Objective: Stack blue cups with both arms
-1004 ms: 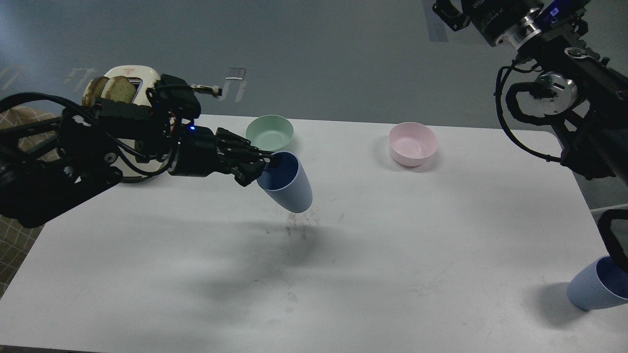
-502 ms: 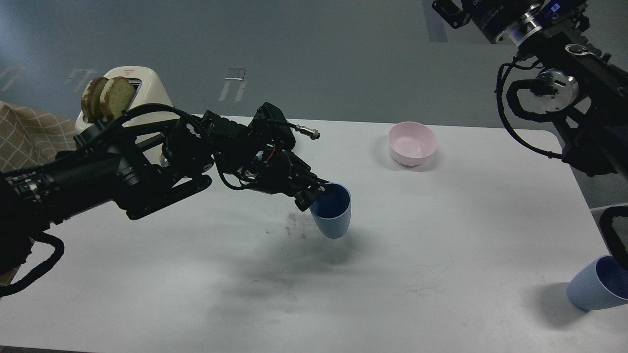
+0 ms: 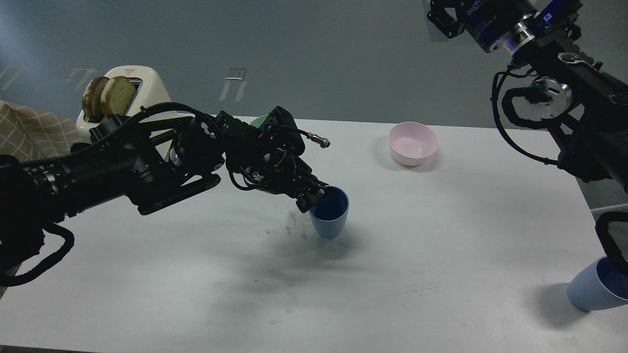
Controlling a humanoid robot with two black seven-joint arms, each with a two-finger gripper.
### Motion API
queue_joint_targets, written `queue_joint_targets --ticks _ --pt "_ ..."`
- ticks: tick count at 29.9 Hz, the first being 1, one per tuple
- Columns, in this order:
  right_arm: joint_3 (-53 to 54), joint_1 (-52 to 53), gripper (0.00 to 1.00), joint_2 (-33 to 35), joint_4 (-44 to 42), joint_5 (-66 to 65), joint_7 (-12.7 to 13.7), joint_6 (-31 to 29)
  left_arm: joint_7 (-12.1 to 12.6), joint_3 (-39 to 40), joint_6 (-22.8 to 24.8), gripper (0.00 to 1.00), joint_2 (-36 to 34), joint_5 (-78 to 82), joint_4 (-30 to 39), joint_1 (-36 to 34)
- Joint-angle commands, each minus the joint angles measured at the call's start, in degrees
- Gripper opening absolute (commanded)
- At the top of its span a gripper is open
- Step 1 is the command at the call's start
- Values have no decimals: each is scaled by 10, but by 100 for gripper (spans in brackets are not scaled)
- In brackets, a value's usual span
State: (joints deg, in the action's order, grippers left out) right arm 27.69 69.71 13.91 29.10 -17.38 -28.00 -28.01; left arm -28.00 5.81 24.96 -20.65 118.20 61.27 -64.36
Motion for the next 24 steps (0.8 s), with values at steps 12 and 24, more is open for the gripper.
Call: queue_joint_targets --ticks 12,24 --pt "-2 -1 100 2 2 1 0 0 0 4 5 62 -9 -17 9 -1" --pt "-8 -1 100 44 14 2 0 0 0 70 2 97 -90 -222 49 -31"
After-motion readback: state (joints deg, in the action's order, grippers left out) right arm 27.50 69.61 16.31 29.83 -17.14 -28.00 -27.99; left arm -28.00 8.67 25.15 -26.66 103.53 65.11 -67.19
